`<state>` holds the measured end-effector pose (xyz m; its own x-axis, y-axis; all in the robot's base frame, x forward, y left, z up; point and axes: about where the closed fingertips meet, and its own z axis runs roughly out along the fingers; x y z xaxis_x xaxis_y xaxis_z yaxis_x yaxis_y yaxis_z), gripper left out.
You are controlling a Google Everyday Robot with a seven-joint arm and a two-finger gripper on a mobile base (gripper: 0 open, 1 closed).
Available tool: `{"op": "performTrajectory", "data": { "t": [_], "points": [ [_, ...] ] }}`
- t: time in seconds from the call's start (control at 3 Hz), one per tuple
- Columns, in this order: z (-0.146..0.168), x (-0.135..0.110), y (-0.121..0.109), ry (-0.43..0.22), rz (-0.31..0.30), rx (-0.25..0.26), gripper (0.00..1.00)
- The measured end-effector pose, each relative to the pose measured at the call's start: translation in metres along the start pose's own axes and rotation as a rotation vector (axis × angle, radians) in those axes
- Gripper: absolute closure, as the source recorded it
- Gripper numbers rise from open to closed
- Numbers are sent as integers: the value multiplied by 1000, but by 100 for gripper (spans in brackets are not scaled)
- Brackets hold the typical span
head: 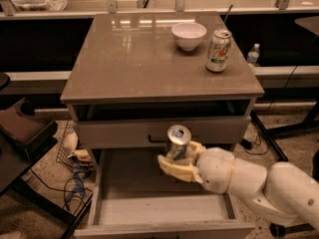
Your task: Place redbull can into middle drawer
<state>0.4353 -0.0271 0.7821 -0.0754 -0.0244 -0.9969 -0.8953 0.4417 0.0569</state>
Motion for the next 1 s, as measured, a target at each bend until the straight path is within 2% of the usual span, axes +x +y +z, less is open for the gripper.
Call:
{"op": "performTrajectory", "data": {
  "t": [0.33, 0.67, 1.0],
  "points": [
    [-12, 71, -10, -44, 39, -52, 100],
    [-15, 144, -21, 25, 113, -125, 100],
    [-15, 143, -21, 24, 112, -125, 100]
  ]
}}
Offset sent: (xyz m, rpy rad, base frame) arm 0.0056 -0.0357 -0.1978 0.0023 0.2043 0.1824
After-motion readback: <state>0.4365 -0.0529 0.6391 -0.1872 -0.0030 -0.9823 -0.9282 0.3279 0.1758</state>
